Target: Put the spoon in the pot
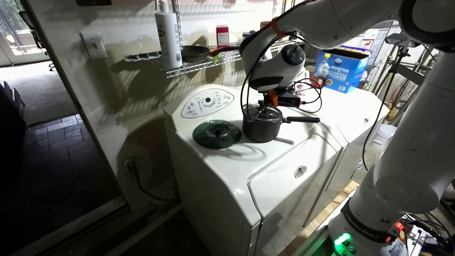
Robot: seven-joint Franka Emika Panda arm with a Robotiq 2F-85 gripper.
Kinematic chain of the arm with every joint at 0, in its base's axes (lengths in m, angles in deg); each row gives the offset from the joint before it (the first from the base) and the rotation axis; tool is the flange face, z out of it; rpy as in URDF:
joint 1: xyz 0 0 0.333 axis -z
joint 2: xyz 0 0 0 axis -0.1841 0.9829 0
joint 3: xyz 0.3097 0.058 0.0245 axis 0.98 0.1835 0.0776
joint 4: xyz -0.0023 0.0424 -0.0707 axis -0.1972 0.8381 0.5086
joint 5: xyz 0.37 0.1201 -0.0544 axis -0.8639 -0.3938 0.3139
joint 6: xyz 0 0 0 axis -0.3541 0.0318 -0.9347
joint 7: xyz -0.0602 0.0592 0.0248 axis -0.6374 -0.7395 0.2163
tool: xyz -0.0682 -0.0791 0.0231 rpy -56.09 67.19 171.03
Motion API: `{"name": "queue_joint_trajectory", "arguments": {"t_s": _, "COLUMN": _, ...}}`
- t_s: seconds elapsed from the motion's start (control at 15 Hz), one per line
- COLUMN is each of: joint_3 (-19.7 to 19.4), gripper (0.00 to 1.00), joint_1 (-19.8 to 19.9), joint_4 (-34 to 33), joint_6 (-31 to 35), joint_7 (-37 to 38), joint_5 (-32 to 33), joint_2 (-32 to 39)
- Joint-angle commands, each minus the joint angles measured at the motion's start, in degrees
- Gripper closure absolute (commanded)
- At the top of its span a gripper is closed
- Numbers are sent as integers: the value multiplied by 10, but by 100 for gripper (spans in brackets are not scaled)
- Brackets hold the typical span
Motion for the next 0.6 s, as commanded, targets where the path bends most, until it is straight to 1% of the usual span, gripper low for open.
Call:
{"name": "queue_joint_trajectory", "arguments": {"t_s": 0.0, "joint_3": -2, "gripper": 0, "joint_1": 3, "joint_4": -26, "joint_6": -1, "joint_7": -150, "joint_5": -127, "joint_2": -29}}
{"name": "queue_joint_trajectory", "arguments": {"t_s": 0.13, "joint_3": -9, "gripper": 0, "joint_1": 4, "joint_4": -52, "joint_6": 14, "joint_7": -222, "joint_5": -184, "joint_2": -38}}
{"name": "queue_joint_trajectory", "arguments": {"t_s": 0.27, "joint_3": -15, "gripper": 0, "joint_1": 4, "joint_4": -75, "joint_6": 27, "joint_7": -279, "joint_5": -224, "joint_2": -49}}
{"name": "queue_joint_trajectory", "arguments": {"t_s": 0.53, "joint_3": -32, "gripper": 0, "joint_1": 4, "joint_4": -123, "joint_6": 60, "joint_7": -349, "joint_5": -268, "joint_2": -65}}
